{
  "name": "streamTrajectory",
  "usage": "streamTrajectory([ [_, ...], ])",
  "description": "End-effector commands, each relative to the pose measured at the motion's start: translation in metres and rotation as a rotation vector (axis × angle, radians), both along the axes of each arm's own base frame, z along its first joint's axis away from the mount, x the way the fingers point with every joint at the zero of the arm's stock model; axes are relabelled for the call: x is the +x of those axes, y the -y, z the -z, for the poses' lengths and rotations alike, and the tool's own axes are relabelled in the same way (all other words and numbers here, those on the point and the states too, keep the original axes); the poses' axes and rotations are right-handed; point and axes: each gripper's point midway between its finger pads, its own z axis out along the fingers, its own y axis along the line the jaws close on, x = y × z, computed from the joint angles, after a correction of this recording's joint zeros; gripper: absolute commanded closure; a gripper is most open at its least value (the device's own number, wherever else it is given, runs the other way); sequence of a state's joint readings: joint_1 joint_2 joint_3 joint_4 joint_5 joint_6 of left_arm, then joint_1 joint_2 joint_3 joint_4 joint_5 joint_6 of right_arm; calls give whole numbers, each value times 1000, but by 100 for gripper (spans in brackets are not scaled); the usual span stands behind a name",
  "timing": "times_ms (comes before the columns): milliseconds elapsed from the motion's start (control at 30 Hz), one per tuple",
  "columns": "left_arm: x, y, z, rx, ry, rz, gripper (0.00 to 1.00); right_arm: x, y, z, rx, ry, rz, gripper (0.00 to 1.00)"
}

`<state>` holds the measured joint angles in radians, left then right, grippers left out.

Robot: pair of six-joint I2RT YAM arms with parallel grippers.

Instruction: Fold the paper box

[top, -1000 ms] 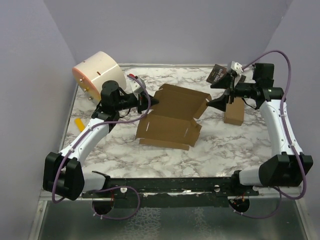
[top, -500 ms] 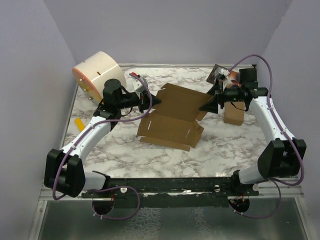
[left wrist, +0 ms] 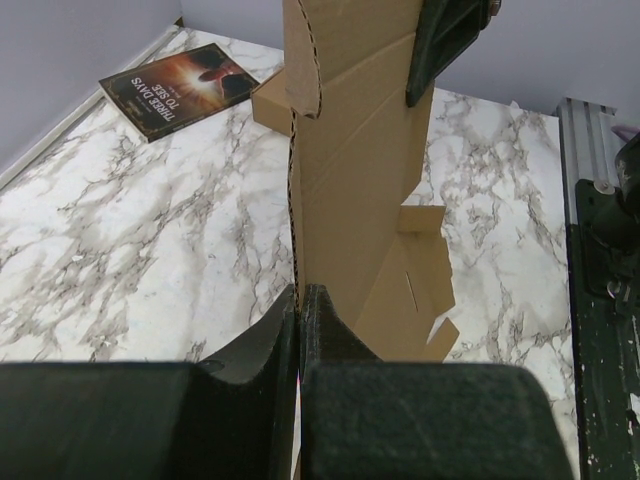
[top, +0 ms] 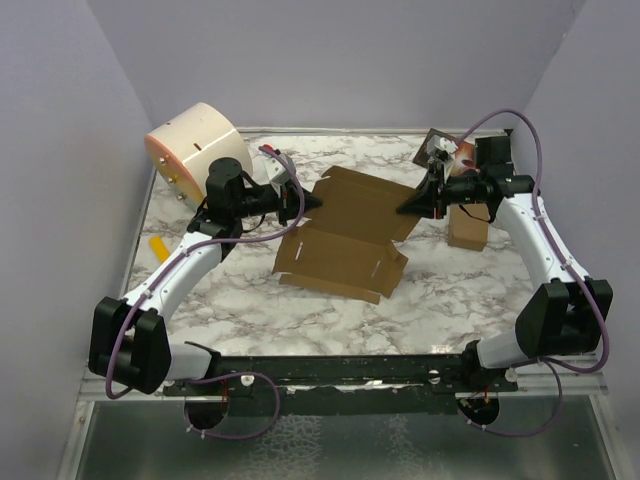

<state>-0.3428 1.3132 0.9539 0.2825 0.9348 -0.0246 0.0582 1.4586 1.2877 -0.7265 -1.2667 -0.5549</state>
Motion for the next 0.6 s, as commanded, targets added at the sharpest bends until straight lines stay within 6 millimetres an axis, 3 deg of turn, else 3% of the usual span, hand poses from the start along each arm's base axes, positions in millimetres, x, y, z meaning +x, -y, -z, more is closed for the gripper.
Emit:
streamTrajectory([
  [0, -1, 4, -14, -17, 46, 30, 100, -10, -3, -13, 27, 46, -37, 99],
  [133, 11, -1, -12, -9, 36, -60, 99, -15, -3, -20, 35, 66, -33, 99],
  [233, 32, -20, -2, 0, -32, -262, 77, -16, 5, -27, 48, 86, 2, 99],
  [300, 37, -38, 8, -25, -110, -383, 67, -17, 14, -30, 55, 102, 27, 99],
  [467, 33, -99, 38, -190, -337, -674, 57, -16, 24, -28, 48, 123, 58, 99],
  [567, 20, -128, 58, -289, -410, -818, 40, -12, 27, -25, 46, 110, 74, 99],
])
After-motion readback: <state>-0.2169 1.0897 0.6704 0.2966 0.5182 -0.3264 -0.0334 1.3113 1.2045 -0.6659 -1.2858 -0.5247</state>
